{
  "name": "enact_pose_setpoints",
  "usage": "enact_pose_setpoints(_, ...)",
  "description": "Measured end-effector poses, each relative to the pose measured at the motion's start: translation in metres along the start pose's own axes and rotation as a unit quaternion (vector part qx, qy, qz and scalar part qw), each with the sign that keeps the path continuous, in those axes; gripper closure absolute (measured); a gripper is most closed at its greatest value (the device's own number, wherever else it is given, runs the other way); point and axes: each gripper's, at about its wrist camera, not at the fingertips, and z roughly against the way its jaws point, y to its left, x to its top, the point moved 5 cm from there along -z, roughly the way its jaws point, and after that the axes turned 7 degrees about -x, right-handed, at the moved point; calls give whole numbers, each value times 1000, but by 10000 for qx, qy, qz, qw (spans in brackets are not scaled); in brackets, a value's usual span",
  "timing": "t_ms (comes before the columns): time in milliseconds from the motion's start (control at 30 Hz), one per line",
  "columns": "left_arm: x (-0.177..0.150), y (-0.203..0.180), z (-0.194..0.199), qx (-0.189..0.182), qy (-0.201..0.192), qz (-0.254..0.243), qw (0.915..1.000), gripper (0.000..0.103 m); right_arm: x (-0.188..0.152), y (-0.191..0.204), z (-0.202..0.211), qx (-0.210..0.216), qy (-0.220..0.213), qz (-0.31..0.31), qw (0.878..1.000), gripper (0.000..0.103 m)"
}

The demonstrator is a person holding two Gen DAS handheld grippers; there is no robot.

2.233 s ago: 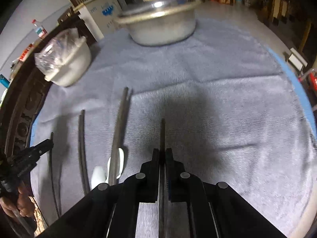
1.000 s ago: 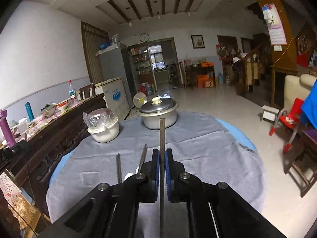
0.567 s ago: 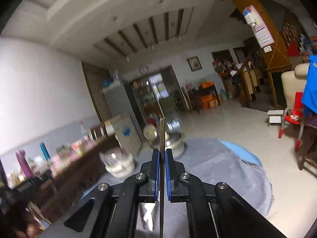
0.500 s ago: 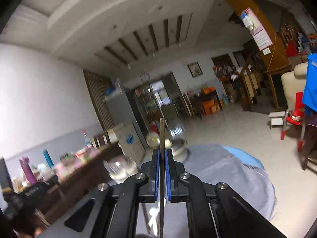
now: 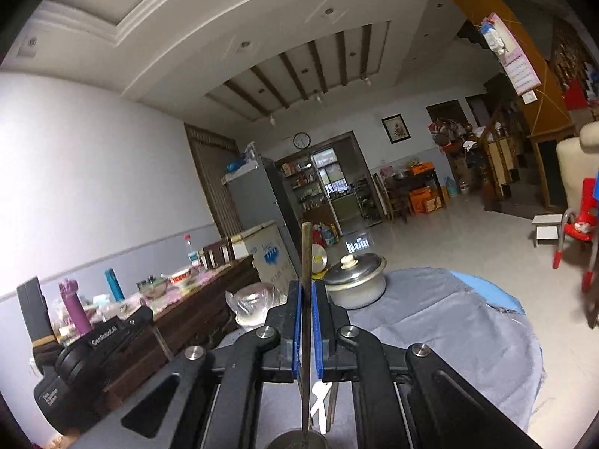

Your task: Organize utensils

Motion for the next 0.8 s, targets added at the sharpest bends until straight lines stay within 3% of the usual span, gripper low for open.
enact_pose_setpoints(400, 5, -2, 6, 53, -218, -22, 9997, 98, -16, 0, -14, -39, 331, 75, 9994, 97)
enact_pose_setpoints(800, -25, 8, -11, 194, 250, -144, 9994, 98, -30, -4, -19, -100, 624, 220, 9978, 97)
